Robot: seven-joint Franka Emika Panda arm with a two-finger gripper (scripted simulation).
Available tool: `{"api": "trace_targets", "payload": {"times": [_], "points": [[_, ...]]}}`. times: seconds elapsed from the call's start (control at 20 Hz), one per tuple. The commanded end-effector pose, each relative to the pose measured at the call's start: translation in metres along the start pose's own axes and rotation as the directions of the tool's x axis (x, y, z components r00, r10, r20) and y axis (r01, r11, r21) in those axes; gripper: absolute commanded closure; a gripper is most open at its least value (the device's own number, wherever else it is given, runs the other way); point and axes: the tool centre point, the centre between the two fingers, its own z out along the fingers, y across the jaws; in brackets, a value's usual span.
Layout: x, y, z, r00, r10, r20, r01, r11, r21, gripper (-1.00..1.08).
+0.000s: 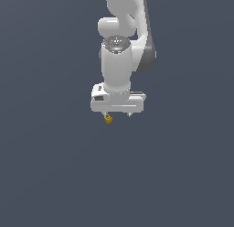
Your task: Pick up the object and move it to a goal position.
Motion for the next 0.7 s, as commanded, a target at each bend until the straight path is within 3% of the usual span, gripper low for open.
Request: {"api": "trace_targets", "payload": {"times": [0.0, 0.65], "points": [[0.0, 0.0, 0.0, 1.0, 0.0, 0.0, 0.0, 1.0, 0.0, -0.92], [0.0, 0.018, -0.011, 0.999, 0.04, -0.003, -0.04, 0.999, 0.0, -0.92]]}}
